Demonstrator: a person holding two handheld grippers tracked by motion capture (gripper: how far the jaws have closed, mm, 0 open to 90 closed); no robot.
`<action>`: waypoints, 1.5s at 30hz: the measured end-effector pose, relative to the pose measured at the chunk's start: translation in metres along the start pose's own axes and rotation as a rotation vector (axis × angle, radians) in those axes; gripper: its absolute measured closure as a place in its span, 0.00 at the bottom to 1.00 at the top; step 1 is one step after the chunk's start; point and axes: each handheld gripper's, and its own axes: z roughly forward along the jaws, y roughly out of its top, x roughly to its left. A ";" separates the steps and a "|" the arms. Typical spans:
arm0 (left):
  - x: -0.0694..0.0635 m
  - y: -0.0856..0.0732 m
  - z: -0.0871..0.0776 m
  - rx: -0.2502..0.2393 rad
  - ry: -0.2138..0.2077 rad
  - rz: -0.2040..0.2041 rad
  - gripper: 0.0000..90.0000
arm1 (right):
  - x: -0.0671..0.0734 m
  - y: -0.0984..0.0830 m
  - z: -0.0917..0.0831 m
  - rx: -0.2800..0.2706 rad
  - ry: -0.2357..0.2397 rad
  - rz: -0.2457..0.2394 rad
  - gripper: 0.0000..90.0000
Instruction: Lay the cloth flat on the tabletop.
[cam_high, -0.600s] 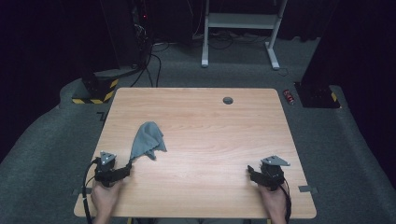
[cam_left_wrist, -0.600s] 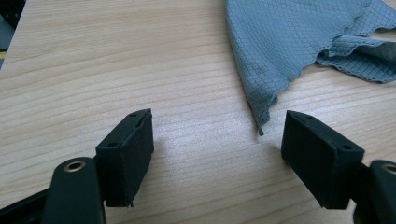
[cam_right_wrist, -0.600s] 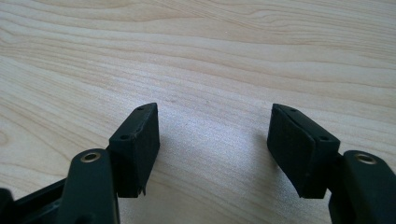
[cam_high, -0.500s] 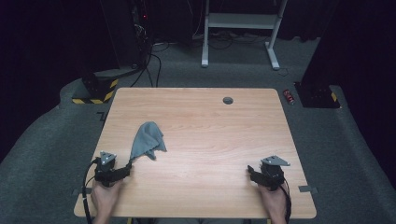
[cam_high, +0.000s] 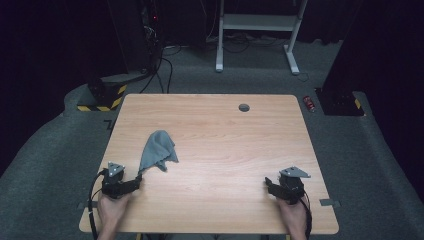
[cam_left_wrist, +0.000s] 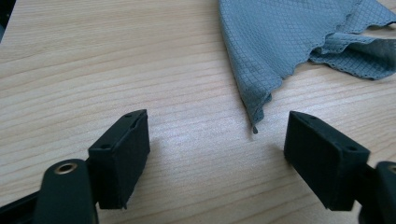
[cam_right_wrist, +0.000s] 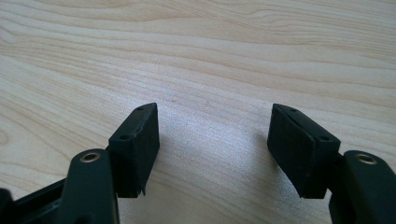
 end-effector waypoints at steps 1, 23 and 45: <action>0.000 0.000 0.000 -0.002 0.003 0.000 0.29 | 0.000 0.000 0.000 0.000 0.000 0.000 0.38; -0.023 0.032 0.000 -0.057 -0.115 0.000 0.30 | 0.000 0.000 0.000 0.000 0.002 -0.001 0.38; -0.052 0.074 0.047 0.024 -0.101 0.070 0.31 | 0.000 0.000 0.000 0.000 0.001 -0.003 0.38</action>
